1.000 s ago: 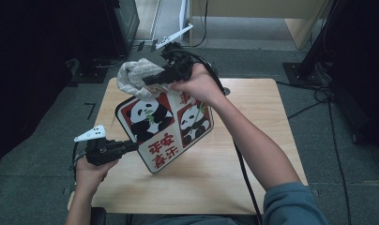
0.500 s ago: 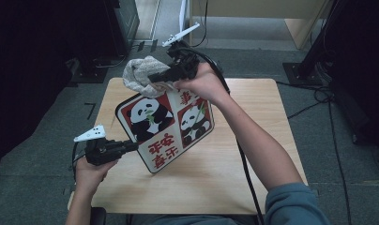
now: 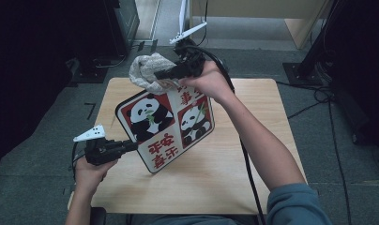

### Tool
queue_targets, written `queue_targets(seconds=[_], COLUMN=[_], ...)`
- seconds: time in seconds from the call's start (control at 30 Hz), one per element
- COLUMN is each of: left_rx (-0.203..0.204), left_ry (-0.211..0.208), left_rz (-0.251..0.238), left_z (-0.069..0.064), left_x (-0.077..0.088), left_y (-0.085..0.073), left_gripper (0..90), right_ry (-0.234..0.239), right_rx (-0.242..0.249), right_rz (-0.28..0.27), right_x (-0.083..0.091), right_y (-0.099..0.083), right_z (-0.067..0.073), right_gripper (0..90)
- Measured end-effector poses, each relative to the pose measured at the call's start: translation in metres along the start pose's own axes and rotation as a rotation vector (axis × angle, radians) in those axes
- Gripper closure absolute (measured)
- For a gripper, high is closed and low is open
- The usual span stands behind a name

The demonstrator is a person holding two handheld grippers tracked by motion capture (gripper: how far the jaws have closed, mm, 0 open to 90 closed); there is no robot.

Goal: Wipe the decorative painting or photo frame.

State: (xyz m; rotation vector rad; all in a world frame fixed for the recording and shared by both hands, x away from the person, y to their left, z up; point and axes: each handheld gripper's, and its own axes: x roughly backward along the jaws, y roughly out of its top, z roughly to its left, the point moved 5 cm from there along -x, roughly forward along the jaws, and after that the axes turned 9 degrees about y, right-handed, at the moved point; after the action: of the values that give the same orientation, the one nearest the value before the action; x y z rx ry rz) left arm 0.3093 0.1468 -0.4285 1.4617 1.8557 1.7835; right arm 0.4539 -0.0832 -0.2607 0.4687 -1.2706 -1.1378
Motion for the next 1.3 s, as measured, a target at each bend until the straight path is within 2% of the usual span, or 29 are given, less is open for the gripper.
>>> queue_targets(seconds=[1.3], left_rx=[0.005], left_ry=[-0.001], left_rz=[0.001], left_z=[0.001], left_x=[0.001], left_y=[-0.001], left_gripper=[78.6], right_ry=[-0.09], right_rx=[-0.04], right_rz=[0.0], right_x=[0.03], right_y=[-0.005], right_z=[-0.024], right_gripper=[62.4])
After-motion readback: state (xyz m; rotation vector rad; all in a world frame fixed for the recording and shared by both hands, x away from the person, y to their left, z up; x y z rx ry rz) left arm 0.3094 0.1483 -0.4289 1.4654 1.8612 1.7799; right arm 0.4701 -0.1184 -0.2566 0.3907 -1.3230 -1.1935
